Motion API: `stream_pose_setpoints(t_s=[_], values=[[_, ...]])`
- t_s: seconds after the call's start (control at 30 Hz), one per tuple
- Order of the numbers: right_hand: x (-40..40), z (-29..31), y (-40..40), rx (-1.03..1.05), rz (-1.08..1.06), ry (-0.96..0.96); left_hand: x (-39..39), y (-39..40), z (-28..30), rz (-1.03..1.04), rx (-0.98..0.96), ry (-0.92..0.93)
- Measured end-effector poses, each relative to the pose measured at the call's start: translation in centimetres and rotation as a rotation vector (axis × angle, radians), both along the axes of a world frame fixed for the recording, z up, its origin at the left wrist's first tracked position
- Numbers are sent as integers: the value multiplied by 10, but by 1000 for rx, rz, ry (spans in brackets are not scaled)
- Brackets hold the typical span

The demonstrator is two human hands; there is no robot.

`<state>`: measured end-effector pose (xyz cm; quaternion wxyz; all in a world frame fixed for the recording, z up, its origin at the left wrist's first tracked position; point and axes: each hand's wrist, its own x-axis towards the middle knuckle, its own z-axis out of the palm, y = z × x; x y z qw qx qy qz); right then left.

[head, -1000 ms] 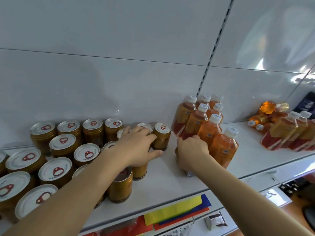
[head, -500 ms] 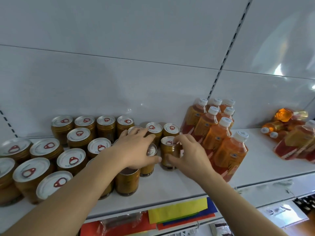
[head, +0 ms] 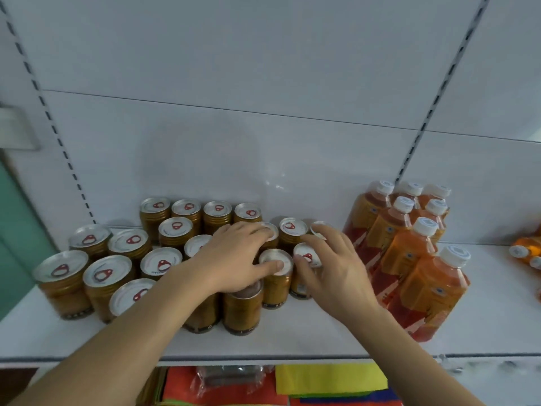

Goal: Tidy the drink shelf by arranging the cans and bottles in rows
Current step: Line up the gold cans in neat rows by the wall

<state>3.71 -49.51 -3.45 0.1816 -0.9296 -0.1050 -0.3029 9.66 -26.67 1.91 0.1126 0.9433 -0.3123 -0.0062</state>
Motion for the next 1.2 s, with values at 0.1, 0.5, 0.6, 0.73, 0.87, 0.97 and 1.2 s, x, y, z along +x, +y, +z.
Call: stream_pose_setpoints(t_s=[0.1,0.5,0.6,0.73,0.87,0.97,1.2], values=[[18,17,25,-62,104,-1,-5,32,7,116,-66,-61],[91,65,171,-289,205,275,22,200,15,410,-25,-97],[102,71,196,-296,177,321,36,236,15,411,-19,-38],[105,73,227,-311,179,417,54,269,9,357,53,39],[107,71,254,-356,178,468,61,283,-1,278,93,124],[115,70,264,-379,135,476,65,287,-1,232,51,168],[156,67,264,-380,66,536,86,288,-3,210,69,92]])
